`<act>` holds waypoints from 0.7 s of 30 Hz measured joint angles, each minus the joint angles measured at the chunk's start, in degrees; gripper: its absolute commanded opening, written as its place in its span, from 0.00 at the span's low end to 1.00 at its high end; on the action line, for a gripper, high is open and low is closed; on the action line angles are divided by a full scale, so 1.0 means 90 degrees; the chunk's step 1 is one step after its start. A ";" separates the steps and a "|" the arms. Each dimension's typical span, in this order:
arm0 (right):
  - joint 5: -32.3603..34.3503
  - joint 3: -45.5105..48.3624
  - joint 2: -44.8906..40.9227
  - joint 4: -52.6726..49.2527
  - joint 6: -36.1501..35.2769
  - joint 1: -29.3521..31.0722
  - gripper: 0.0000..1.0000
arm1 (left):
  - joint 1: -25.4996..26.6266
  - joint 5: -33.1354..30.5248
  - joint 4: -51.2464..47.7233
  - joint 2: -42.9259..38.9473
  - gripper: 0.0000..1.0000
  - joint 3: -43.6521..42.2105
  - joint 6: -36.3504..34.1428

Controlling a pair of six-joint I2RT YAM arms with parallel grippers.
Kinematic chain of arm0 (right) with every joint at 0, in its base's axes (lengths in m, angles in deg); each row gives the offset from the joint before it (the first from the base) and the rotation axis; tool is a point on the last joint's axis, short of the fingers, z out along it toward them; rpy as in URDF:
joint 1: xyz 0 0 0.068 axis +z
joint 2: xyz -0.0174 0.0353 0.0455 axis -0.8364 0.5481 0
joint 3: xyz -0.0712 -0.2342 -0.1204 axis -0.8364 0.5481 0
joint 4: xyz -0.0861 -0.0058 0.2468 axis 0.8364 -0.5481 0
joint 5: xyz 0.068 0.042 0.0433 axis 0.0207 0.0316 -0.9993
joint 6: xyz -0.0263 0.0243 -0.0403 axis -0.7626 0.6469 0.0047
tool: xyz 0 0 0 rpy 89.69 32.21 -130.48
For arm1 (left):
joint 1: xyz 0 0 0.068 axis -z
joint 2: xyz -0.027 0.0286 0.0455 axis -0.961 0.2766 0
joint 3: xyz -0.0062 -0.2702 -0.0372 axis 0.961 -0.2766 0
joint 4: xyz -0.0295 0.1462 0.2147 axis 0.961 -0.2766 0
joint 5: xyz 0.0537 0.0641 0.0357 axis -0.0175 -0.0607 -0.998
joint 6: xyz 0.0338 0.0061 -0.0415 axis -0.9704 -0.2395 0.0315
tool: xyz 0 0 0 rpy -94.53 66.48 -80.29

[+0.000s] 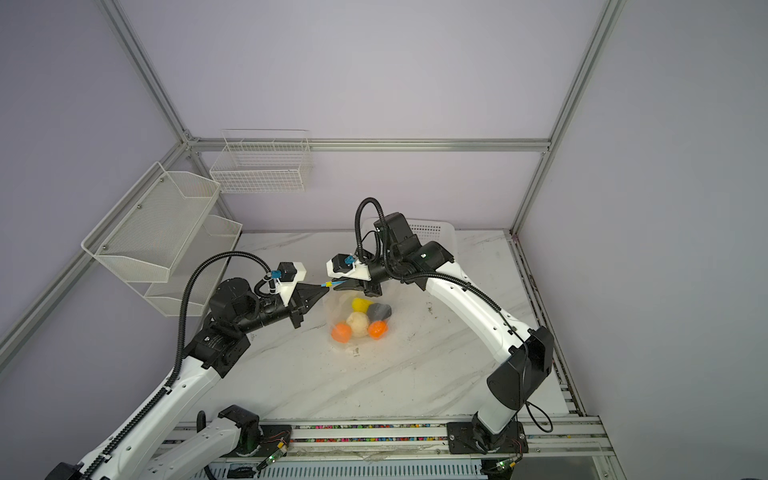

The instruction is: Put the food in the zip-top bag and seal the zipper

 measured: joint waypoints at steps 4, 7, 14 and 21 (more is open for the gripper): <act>-0.0027 0.0000 0.0000 0.0058 0.0056 0.0049 0.36 | 0.0000 -0.0070 0.0005 -0.0029 0.00 0.0000 0.0000; -0.0073 0.0000 0.0000 0.0158 0.0083 0.0085 0.34 | 0.0000 -0.0090 0.0010 -0.0029 0.00 0.0000 0.0000; -0.0075 0.0000 0.0007 0.0301 0.0180 0.0121 0.24 | 0.0000 -0.0100 0.0010 -0.0051 0.00 0.0000 0.0000; -0.0073 -0.0095 0.0129 0.0294 0.0192 0.0163 0.19 | 0.0000 -0.0136 0.0010 -0.0087 0.00 0.0000 0.0002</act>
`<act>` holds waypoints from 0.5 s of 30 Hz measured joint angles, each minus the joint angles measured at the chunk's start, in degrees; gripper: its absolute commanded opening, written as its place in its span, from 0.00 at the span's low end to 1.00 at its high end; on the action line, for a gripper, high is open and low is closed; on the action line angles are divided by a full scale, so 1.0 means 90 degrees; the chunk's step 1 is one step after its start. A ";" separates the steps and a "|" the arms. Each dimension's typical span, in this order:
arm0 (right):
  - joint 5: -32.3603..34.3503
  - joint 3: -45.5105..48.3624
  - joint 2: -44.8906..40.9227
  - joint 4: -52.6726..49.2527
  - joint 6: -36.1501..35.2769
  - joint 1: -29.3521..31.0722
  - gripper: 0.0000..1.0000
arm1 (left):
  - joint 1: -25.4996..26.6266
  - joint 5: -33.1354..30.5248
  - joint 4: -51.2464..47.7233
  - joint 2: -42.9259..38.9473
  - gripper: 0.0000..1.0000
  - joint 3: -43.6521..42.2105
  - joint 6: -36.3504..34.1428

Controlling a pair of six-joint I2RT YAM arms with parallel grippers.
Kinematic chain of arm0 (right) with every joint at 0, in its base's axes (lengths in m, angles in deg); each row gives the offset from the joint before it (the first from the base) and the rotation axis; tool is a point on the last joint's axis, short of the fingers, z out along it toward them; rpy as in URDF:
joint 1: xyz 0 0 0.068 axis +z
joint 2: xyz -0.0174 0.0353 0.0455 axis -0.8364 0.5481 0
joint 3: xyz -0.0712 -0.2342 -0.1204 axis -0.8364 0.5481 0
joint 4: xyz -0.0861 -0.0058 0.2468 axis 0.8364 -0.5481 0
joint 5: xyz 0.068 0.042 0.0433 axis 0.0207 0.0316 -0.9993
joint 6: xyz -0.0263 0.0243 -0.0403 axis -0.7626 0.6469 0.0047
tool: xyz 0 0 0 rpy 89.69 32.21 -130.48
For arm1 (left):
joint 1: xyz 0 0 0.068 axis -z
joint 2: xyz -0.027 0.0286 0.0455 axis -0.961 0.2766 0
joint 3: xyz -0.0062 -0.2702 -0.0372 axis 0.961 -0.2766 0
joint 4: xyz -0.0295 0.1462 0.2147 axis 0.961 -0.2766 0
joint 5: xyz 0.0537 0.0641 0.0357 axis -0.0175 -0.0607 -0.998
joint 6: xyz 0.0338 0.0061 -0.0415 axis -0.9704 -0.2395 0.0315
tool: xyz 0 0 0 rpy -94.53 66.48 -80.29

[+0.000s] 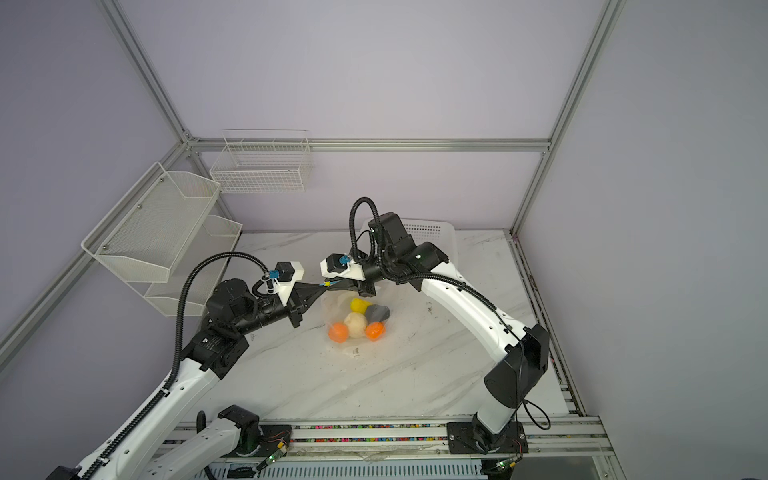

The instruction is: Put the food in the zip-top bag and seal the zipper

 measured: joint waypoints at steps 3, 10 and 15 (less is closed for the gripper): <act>0.0012 0.0000 0.0005 0.0005 -0.0007 0.0000 0.13 | 0.0000 -0.0005 0.0000 -0.0007 0.00 0.0000 0.0000; 0.0034 -0.0044 0.0034 -0.0010 0.0005 0.0000 0.11 | 0.0002 -0.0056 0.0002 -0.0007 0.00 0.0000 0.0017; 0.0121 -0.0046 0.0056 0.0012 0.0000 0.0005 0.11 | 0.0005 -0.0236 0.0002 -0.0017 0.00 0.0000 0.0143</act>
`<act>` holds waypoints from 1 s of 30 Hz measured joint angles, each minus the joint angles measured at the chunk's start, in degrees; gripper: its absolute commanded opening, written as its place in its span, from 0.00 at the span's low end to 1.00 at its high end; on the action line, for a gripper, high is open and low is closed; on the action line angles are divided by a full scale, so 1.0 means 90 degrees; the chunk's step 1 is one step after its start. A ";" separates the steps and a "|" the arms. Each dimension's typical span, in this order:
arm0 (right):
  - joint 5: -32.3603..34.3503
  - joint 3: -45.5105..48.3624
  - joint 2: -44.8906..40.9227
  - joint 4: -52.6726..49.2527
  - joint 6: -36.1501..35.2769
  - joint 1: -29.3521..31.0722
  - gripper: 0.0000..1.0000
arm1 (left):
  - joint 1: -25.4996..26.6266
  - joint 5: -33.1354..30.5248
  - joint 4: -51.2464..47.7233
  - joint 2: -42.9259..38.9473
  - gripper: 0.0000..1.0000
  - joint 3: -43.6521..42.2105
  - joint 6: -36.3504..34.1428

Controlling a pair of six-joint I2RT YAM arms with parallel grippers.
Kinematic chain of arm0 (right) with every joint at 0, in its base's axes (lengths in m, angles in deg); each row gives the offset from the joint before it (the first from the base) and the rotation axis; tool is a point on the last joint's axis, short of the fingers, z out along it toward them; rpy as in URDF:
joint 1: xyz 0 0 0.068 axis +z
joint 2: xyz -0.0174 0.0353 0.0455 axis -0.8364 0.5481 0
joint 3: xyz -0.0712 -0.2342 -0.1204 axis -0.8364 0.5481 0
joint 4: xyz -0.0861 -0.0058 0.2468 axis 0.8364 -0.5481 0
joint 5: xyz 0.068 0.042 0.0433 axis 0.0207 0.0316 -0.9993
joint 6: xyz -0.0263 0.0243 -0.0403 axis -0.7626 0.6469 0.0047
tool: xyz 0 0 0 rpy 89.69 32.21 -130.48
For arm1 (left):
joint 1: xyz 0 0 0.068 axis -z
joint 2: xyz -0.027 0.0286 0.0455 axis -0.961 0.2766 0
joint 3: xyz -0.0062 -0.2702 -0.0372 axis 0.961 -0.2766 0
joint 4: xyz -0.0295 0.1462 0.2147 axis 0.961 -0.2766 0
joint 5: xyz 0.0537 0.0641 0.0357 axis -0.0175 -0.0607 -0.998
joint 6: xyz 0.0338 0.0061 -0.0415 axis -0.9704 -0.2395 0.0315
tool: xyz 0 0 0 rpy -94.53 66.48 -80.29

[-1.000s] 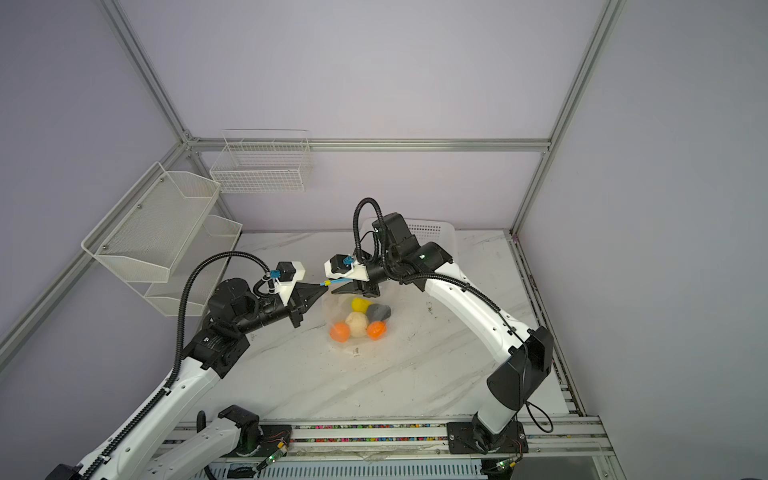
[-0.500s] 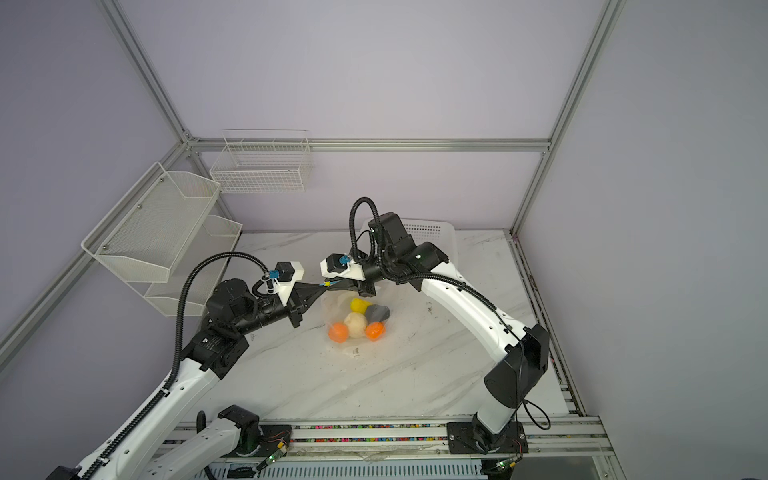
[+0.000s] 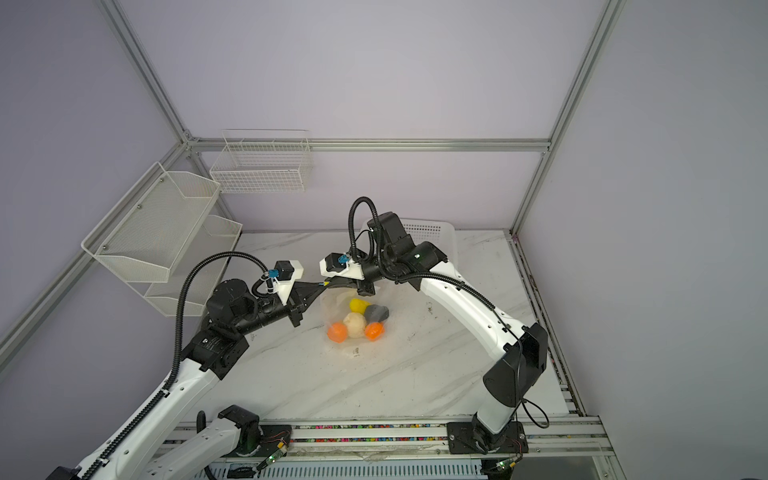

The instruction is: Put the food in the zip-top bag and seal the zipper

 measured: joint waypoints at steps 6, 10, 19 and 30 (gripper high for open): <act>0.0219 -0.0080 0.0036 0.0032 0.0010 0.0017 0.11 | 0.0010 -0.0430 -0.0029 -0.0104 0.00 0.0000 0.0027; 0.0359 -0.0097 0.0036 0.0036 0.0019 0.0017 0.11 | 0.0010 -0.0622 -0.0036 -0.0182 0.00 0.0000 0.0032; 0.0673 -0.0095 0.0034 0.0027 0.0046 -0.0005 0.11 | 0.0010 -0.1175 -0.0226 -0.0464 0.00 -0.0002 0.0017; 0.1001 -0.0095 0.0034 -0.0068 0.0153 -0.0209 0.08 | -0.0015 -0.1229 -0.0352 -0.0695 0.50 -0.0002 -0.0138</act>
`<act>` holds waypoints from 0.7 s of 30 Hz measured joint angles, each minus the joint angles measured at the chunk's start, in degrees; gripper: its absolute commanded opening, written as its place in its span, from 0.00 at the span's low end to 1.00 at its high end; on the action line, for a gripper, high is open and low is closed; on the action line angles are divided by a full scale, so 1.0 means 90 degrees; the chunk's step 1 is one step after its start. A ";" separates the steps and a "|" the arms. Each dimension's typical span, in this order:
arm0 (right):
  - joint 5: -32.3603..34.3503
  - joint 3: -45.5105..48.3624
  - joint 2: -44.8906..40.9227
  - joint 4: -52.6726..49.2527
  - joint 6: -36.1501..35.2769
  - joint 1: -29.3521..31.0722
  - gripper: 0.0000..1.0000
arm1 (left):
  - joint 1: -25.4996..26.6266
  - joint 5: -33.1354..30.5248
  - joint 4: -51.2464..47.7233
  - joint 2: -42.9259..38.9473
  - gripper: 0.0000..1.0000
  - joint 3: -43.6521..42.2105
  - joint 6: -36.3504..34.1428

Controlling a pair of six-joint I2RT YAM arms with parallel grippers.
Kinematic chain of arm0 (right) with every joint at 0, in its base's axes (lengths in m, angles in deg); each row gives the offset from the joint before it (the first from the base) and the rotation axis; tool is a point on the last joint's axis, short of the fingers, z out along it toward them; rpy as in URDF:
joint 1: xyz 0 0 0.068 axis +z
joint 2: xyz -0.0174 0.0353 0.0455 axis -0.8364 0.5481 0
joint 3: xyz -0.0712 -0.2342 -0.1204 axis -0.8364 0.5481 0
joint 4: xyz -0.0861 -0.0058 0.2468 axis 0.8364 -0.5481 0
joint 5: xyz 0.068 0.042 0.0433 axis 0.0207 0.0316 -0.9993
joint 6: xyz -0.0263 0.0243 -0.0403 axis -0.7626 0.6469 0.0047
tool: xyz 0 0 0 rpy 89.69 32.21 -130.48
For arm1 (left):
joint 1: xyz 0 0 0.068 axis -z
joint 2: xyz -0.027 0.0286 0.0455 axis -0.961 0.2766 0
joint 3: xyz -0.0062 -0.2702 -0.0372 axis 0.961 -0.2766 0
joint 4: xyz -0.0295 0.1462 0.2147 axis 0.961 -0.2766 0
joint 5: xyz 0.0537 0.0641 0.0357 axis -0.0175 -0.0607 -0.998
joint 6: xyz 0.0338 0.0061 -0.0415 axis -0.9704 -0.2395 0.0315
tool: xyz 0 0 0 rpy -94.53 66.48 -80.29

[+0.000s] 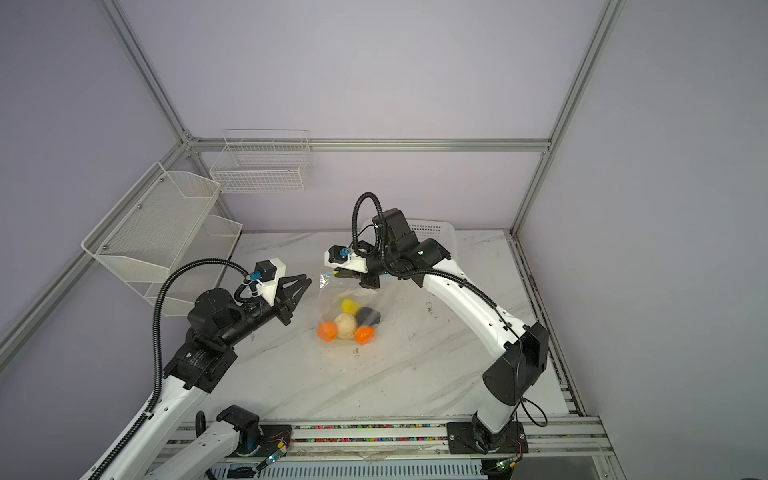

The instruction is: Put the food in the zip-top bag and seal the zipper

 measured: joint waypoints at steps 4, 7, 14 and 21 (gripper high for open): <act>-0.0049 0.0000 0.0000 -0.0007 -0.0007 0.0000 0.08 | -0.0007 0.0386 -0.0044 0.0199 0.61 0.0000 -0.0087; -0.0119 0.0000 0.0002 -0.0010 -0.0010 0.0000 0.07 | -0.0049 0.0741 0.0097 0.0505 0.65 0.0002 -0.0117; -0.0236 0.0000 0.0027 -0.0022 -0.0024 0.0000 0.06 | -0.0219 0.1256 0.0350 0.1202 0.65 0.0010 -0.0131; -0.0294 0.0000 0.0078 -0.0053 -0.0066 -0.0015 0.06 | -0.0236 0.1673 0.0597 0.1292 0.62 0.0202 -0.0129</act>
